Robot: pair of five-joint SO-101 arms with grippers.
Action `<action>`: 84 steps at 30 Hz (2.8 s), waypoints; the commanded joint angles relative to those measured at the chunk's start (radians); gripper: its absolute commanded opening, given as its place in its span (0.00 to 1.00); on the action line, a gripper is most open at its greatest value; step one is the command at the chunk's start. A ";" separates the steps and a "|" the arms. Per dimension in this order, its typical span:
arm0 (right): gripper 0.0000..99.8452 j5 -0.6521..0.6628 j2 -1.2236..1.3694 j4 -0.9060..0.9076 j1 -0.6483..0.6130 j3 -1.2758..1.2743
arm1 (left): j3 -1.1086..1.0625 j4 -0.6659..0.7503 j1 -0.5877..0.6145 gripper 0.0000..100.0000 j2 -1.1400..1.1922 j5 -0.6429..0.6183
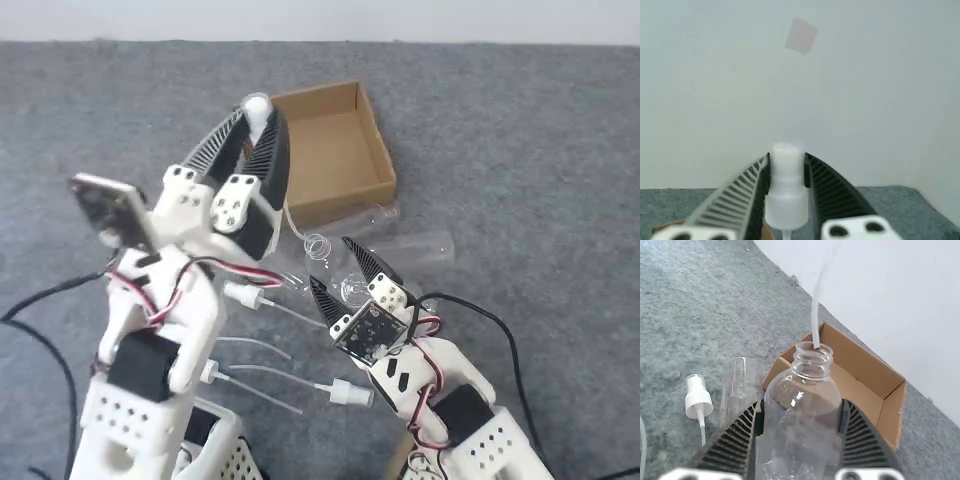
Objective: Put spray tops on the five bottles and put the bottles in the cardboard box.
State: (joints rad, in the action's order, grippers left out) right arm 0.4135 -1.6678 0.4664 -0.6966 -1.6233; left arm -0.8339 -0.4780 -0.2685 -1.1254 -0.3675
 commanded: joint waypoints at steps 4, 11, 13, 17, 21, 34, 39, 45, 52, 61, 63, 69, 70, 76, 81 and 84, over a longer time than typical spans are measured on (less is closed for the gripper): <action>0.07 0.008 -0.016 -0.019 -0.002 0.011 | -0.036 0.043 -0.063 0.01 0.058 0.006; 0.07 0.005 -0.016 -0.019 -0.001 0.012 | -0.125 0.127 -0.063 0.01 0.064 0.008; 0.07 0.005 -0.016 -0.019 0.001 0.014 | -0.134 0.126 -0.063 0.01 0.064 0.006; 0.07 -0.037 -0.018 -0.027 0.031 0.018 | -0.150 0.124 -0.064 0.01 0.063 0.006; 0.07 -0.095 -0.018 -0.022 0.062 0.037 | -0.154 0.121 -0.084 0.01 0.064 0.008; 0.07 -0.103 -0.018 -0.028 0.070 0.035 | -0.180 0.038 -0.150 0.01 0.057 0.043; 0.07 -0.103 -0.018 -0.028 0.070 0.035 | -0.225 0.037 -0.150 0.01 0.057 0.048; 0.07 -0.103 -0.018 -0.028 0.087 0.037 | -0.242 0.029 -0.150 0.01 0.057 0.115; 0.07 -0.104 -0.018 -0.030 0.122 0.041 | -0.286 0.029 -0.230 0.01 0.055 0.213; 0.07 -0.163 -0.018 -0.025 0.139 0.060 | -0.292 0.018 -0.233 0.01 0.057 0.264; 0.07 -0.206 -0.018 -0.027 0.177 0.071 | -0.291 -0.005 -0.236 0.03 0.057 0.262; 0.07 -0.226 -0.018 -0.028 0.209 0.075 | -0.295 -0.018 -0.236 0.18 0.057 0.256; 0.07 -0.226 -0.018 -0.028 0.209 0.075 | -0.302 -0.017 -0.236 0.18 0.057 0.256; 0.07 -0.222 -0.018 -0.028 0.209 0.075 | -0.305 -0.017 -0.232 0.18 0.055 0.256; 0.07 -0.222 -0.018 -0.028 0.209 0.075 | -0.300 -0.017 -0.233 0.18 0.054 0.258; 0.07 -0.222 -0.018 -0.028 0.209 0.075 | -0.291 -0.017 -0.230 0.18 0.043 0.258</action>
State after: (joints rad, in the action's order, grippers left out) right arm 0.1987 -1.6678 0.4603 -0.5017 -1.6233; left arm -1.1546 -0.4933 -0.5002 -1.0671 -0.1128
